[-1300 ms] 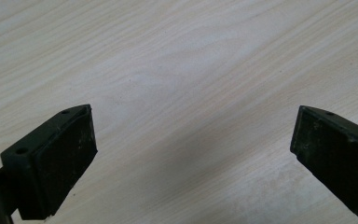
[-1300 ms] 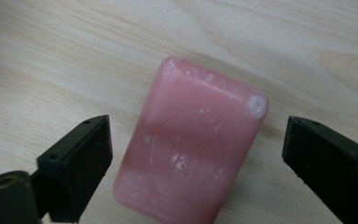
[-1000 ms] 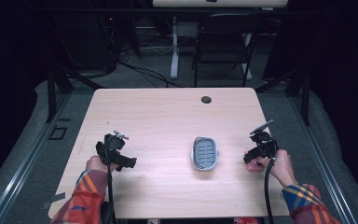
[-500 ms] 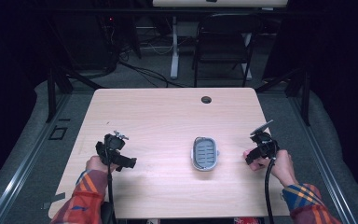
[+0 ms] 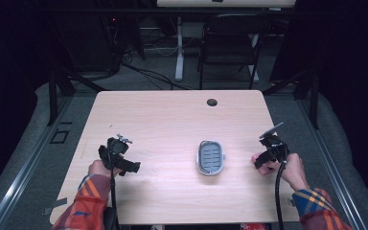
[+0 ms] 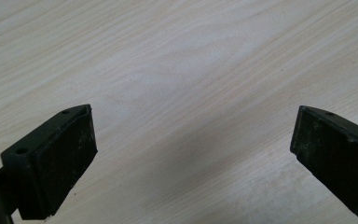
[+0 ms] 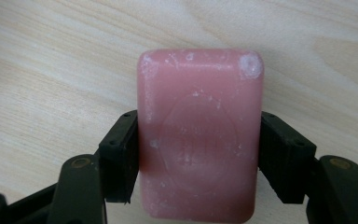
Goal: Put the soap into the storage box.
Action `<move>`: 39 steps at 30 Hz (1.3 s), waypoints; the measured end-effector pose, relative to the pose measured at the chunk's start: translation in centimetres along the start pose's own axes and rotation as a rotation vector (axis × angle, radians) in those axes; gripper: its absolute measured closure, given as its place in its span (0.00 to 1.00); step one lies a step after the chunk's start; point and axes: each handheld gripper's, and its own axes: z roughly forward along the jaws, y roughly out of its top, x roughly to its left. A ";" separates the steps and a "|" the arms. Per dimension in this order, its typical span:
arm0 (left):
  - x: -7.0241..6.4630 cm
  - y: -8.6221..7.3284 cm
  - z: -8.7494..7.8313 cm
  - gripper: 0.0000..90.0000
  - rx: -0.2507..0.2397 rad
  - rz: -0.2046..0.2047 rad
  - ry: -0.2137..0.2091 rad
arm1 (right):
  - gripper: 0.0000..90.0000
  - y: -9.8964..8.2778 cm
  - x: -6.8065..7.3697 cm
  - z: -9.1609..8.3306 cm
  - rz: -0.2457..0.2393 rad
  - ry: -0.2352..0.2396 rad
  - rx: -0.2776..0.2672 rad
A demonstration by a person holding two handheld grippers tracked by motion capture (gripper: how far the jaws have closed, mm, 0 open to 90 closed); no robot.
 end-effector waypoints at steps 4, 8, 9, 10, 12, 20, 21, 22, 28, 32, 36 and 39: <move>-0.1 0.0 0.0 0.00 0.003 0.003 0.002 | 0.41 -0.1 -0.3 -0.8 -0.003 0.013 -0.014; -0.1 0.0 -0.1 0.00 0.001 0.004 0.006 | 0.41 -0.1 -0.4 -1.4 -0.018 0.021 -0.019; -0.1 0.0 -0.1 0.00 0.003 0.003 0.006 | 0.41 -0.1 -0.4 -1.6 -0.028 0.021 -0.017; -0.1 0.0 0.0 0.00 0.006 0.005 0.007 | 0.41 0.0 -0.4 -1.7 -0.031 0.028 -0.013; -0.1 0.0 0.0 0.00 0.005 0.005 0.007 | 0.41 0.1 -0.3 -1.8 -0.041 0.034 -0.014; -0.1 0.0 -0.1 0.00 -0.006 0.003 0.005 | 0.41 0.8 0.3 -2.3 -0.055 0.043 -0.015; -0.1 0.0 -0.1 0.00 -0.007 0.003 0.006 | 0.41 0.8 0.3 -2.4 -0.059 0.044 -0.017; -0.1 -0.1 -0.1 0.00 -0.009 0.005 0.004 | 0.41 0.9 0.3 -2.4 -0.067 0.045 -0.012; -0.1 0.0 -0.1 0.00 -0.009 0.010 0.007 | 0.41 1.2 0.4 -2.4 -0.080 0.047 0.002; -0.1 0.0 -0.1 0.00 -0.009 0.013 0.007 | 0.41 1.2 0.5 -2.5 -0.088 0.051 0.014; -0.1 0.0 -0.1 0.00 -0.008 0.012 0.008 | 0.41 1.4 0.9 -3.1 -0.093 0.055 0.007; 0.0 0.0 -0.2 0.00 -0.009 0.013 0.006 | 0.41 1.8 1.3 -4.0 -0.099 0.065 -0.010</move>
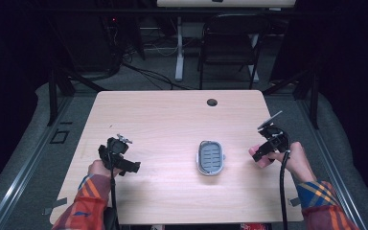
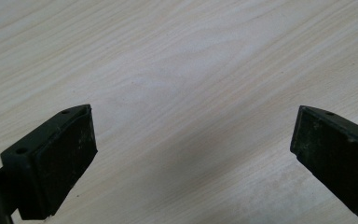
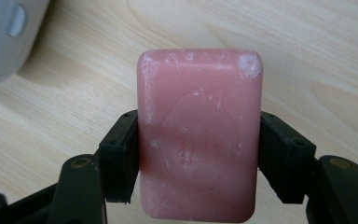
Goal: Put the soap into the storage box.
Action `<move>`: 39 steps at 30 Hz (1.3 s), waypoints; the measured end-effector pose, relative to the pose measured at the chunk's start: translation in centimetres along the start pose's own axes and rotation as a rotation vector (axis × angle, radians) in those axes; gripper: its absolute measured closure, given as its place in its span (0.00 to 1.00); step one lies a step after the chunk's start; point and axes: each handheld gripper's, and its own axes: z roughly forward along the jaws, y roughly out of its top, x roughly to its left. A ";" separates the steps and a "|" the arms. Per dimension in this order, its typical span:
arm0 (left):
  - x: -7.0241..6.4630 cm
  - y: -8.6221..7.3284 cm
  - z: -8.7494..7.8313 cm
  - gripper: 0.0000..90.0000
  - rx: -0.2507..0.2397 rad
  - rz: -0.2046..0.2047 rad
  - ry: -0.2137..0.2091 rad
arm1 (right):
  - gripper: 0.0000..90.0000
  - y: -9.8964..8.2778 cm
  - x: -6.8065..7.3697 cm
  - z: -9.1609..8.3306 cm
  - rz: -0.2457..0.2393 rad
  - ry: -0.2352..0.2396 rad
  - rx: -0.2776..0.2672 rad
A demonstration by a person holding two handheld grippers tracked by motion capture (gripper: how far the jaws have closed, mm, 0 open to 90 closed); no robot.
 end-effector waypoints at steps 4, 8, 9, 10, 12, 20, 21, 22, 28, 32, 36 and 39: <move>0.1 0.0 0.0 0.00 0.000 -0.005 0.000 | 0.41 0.4 0.4 -0.4 -0.028 -0.007 0.013; -0.1 0.0 0.0 0.00 -0.003 0.002 -0.004 | 0.41 0.7 1.7 -0.3 -0.045 -0.003 0.008; 0.0 0.0 0.0 0.00 -0.002 0.001 -0.005 | 0.41 0.7 1.7 -0.3 -0.045 -0.003 0.008; 0.1 0.0 0.0 0.00 -0.004 -0.001 -0.004 | 0.41 0.7 1.8 -0.4 -0.056 -0.008 0.019; 0.1 0.0 0.0 0.00 -0.006 -0.001 -0.004 | 0.41 0.8 2.1 -0.2 -0.056 -0.002 0.014; -0.1 0.1 0.0 0.00 -0.008 0.005 -0.001 | 0.41 1.2 2.7 -0.2 -0.077 0.003 0.025; -0.1 0.1 0.0 0.00 -0.007 0.005 -0.001 | 0.41 1.4 2.9 -0.2 -0.082 0.004 0.020; -0.1 0.1 0.0 0.00 -0.007 0.005 -0.002 | 0.41 1.4 2.9 -0.2 -0.082 0.004 0.020; -0.1 0.1 0.0 0.00 -0.005 0.005 -0.004 | 0.41 1.9 3.6 -0.2 -0.104 0.005 0.028; -0.1 0.1 0.0 0.00 -0.005 0.006 -0.003 | 0.41 2.1 4.0 -0.2 -0.112 0.017 0.019; -0.1 0.2 0.0 0.00 -0.005 0.006 -0.004 | 0.41 2.3 4.4 -0.4 -0.122 0.020 0.020; -0.2 0.2 0.1 0.00 -0.008 0.008 -0.004 | 0.41 2.8 4.8 -0.6 -0.156 0.026 0.047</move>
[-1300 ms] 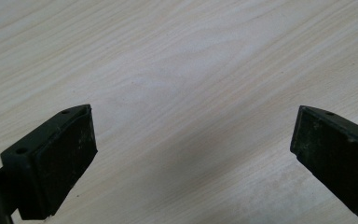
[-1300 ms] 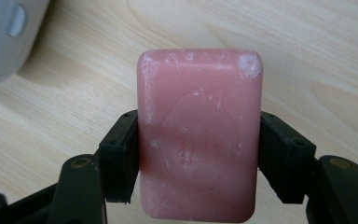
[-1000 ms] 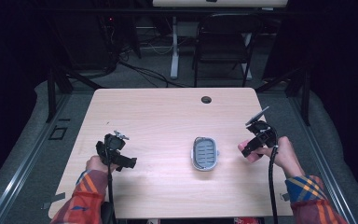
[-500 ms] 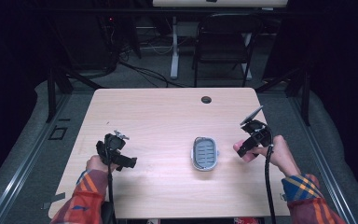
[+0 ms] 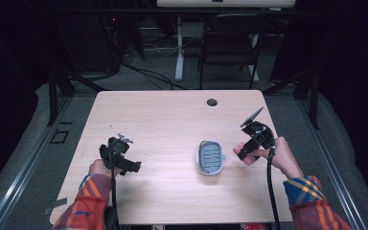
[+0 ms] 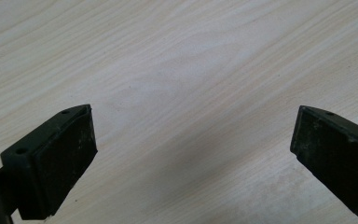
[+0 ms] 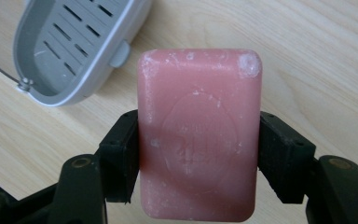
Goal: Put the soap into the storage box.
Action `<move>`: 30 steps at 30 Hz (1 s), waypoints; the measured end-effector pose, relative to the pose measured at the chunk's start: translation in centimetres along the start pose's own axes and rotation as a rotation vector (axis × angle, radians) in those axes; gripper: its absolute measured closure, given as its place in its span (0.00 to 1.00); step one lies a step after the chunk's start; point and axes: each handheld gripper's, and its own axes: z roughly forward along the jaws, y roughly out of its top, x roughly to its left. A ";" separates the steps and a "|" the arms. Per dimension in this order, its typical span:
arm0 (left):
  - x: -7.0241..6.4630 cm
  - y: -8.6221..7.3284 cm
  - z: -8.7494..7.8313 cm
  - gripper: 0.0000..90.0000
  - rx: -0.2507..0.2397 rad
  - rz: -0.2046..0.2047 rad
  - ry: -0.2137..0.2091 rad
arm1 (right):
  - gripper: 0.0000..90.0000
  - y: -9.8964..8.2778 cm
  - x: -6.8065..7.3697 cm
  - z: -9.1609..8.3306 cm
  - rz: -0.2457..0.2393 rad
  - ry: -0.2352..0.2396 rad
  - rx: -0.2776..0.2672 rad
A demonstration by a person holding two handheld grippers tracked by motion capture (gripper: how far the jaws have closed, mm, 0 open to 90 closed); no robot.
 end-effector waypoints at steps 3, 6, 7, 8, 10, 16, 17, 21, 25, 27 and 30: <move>0.0 0.0 0.0 0.00 0.003 0.004 -0.003 | 0.41 0.3 0.8 0.1 0.016 0.006 -0.027; 0.0 0.1 0.0 0.00 0.003 0.006 -0.002 | 0.41 0.6 1.0 -0.4 0.004 -0.020 -0.017; 0.0 0.1 0.0 0.00 0.002 0.007 -0.003 | 0.41 0.6 1.0 -0.4 0.004 -0.020 -0.017; -0.1 0.1 0.1 0.00 0.000 0.008 -0.003 | 0.41 0.7 1.1 -0.4 0.008 -0.021 -0.021; -0.1 0.1 0.1 0.00 -0.001 0.007 -0.004 | 0.41 0.9 1.3 -0.7 0.002 -0.028 -0.009; -0.1 0.1 0.1 0.00 0.003 0.006 -0.003 | 0.41 1.5 1.7 -1.2 -0.013 -0.041 -0.004; -0.1 0.1 0.1 0.00 0.003 0.004 -0.002 | 0.41 1.7 1.8 -1.2 -0.019 -0.043 0.000; -0.2 0.2 0.2 0.00 0.010 0.010 -0.002 | 0.41 2.1 1.9 -1.7 -0.035 -0.053 0.005; -0.1 0.1 0.1 0.00 0.005 0.006 0.000 | 0.41 2.4 2.4 -2.2 -0.050 -0.064 0.011; -0.1 0.1 0.1 0.00 0.004 0.004 0.000 | 0.41 2.5 2.7 -2.3 -0.055 -0.067 0.019; -0.1 0.1 0.1 0.00 0.009 0.007 -0.002 | 0.41 2.8 3.0 -2.5 -0.066 -0.070 0.017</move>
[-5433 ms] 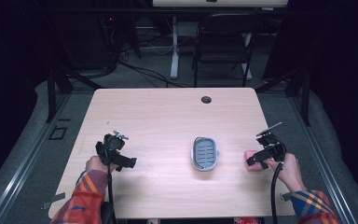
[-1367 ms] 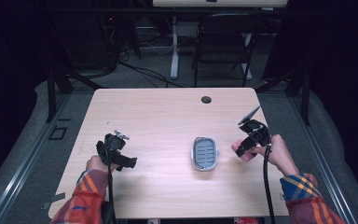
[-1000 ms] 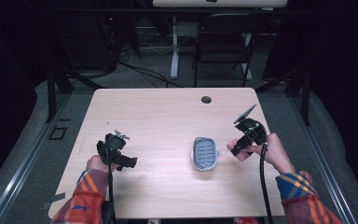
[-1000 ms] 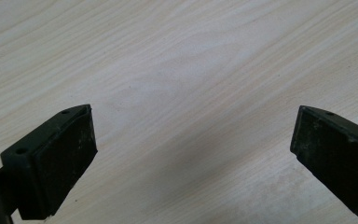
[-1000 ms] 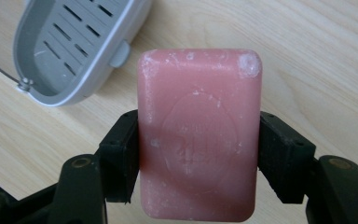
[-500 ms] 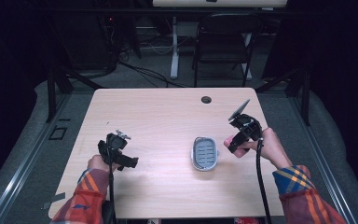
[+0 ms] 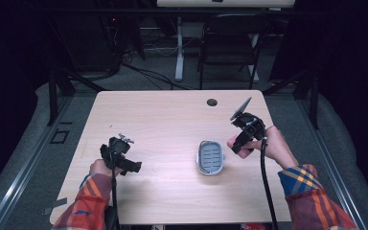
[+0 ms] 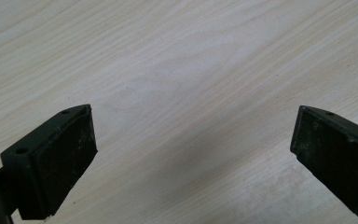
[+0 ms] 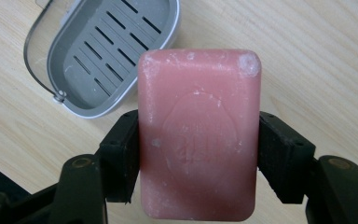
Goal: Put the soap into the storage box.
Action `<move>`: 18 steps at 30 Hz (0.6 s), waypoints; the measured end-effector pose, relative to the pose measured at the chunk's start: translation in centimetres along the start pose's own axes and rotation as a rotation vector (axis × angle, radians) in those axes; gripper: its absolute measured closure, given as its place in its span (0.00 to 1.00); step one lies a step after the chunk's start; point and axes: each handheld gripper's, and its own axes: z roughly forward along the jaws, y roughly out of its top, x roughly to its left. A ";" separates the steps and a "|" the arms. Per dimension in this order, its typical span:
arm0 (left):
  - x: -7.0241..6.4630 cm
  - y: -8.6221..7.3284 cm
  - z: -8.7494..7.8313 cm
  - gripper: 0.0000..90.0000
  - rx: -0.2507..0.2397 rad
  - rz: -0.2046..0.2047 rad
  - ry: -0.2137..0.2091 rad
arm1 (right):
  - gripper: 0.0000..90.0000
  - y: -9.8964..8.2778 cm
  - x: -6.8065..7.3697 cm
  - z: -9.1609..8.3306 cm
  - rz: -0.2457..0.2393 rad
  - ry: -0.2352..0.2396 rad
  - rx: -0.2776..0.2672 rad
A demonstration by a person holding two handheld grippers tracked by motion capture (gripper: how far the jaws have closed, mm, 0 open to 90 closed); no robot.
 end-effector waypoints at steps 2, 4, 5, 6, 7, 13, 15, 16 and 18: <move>0.0 0.0 0.0 0.00 -0.004 -0.001 0.000 | 0.41 0.2 0.3 0.0 -0.004 -0.003 0.003; 0.0 -0.1 0.0 0.00 -0.006 -0.002 0.000 | 0.41 0.5 0.7 0.0 -0.008 0.002 0.013; 0.0 0.0 -0.1 0.00 -0.003 0.001 0.001 | 0.41 0.7 0.9 0.0 -0.019 -0.004 0.012; 0.0 0.0 -0.1 0.00 -0.004 0.001 0.001 | 0.41 0.8 0.9 0.0 -0.025 -0.006 0.016; 0.0 0.0 -0.1 0.00 -0.003 0.004 -0.001 | 0.41 0.9 1.1 0.0 -0.025 -0.006 0.013; 0.1 -0.1 0.0 0.00 -0.007 -0.001 -0.002 | 0.41 1.7 1.9 0.5 -0.041 -0.003 0.033; 0.0 0.0 0.0 0.00 -0.004 0.002 -0.002 | 0.41 2.0 2.1 0.8 -0.052 -0.006 0.033; 0.0 0.0 0.0 0.00 -0.003 0.002 -0.003 | 0.41 2.1 2.2 0.8 -0.047 0.000 0.038; 0.0 0.0 0.0 0.00 -0.004 0.002 -0.004 | 0.41 2.4 2.4 1.1 -0.056 -0.009 0.048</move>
